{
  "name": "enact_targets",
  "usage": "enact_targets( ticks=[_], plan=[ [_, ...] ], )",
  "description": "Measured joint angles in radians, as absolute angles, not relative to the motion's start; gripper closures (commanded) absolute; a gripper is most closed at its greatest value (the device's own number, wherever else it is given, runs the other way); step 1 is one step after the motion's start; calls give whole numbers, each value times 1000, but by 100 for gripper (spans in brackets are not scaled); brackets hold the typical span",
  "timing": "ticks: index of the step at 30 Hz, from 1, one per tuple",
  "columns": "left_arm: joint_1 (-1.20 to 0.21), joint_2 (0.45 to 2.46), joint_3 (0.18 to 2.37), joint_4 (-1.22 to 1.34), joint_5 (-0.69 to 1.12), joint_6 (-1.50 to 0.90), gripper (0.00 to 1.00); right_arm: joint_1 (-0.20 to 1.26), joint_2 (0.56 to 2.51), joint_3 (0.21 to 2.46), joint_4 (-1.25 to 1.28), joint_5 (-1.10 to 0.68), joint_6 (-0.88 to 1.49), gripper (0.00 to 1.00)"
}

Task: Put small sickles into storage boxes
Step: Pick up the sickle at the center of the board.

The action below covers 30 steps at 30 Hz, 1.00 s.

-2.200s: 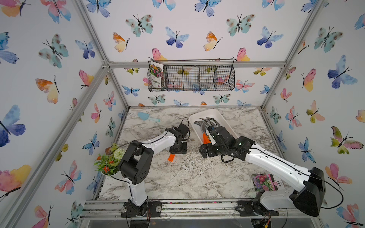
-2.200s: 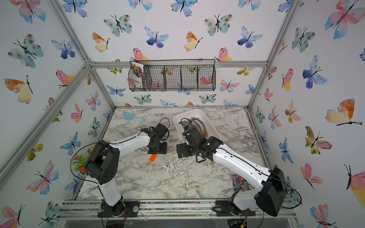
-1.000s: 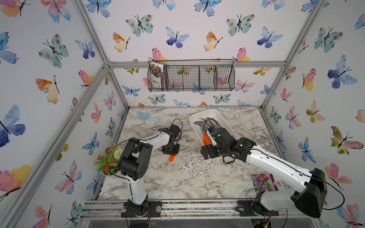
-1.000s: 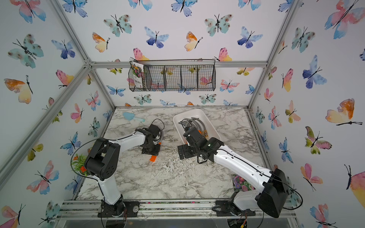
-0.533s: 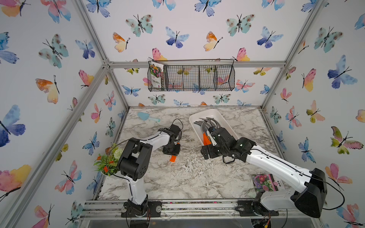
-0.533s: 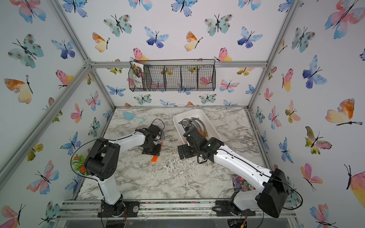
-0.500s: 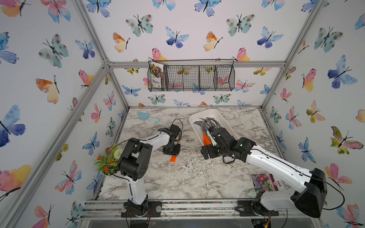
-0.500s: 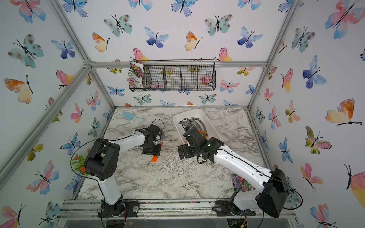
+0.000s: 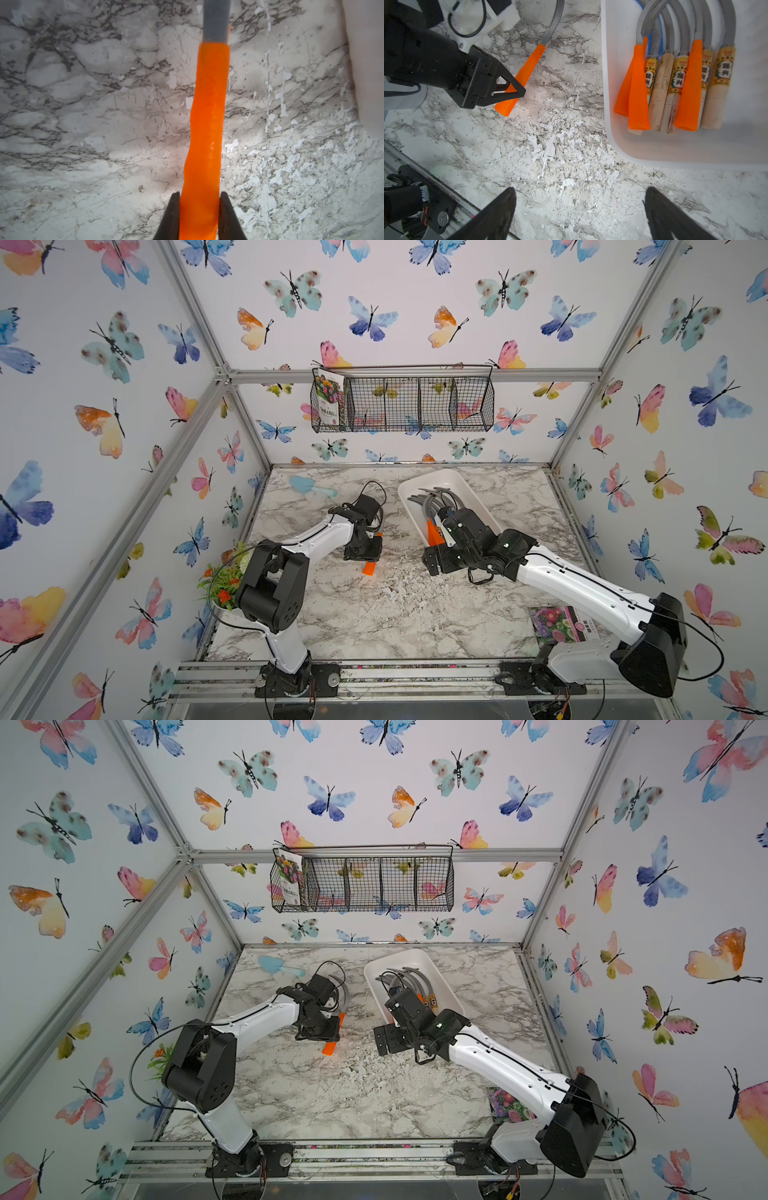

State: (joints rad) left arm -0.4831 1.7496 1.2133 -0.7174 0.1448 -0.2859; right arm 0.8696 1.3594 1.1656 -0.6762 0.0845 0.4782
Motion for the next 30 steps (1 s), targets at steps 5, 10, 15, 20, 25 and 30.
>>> enact_targets(
  ticks=[5, 10, 15, 20, 25, 30],
  plan=[
    [-487, 1750, 1217, -719, 160, -297, 89, 870, 1360, 1166, -676, 88, 479, 1],
    [-487, 1754, 1218, -717, 164, -303, 89, 870, 1367, 1166, -676, 89, 479, 2],
    [-487, 1790, 1218, -706, 174, -317, 88, 870, 1373, 1166, -676, 91, 479, 2],
    [-492, 1792, 1224, -706, 182, -327, 88, 870, 1373, 1166, -677, 97, 479, 2],
    [-521, 1792, 1259, -709, 182, -347, 88, 870, 1373, 1166, -678, 114, 478, 2],
    [-566, 1792, 1309, -711, 182, -380, 87, 852, 1372, 1166, -694, 125, 476, 1]
  ],
)
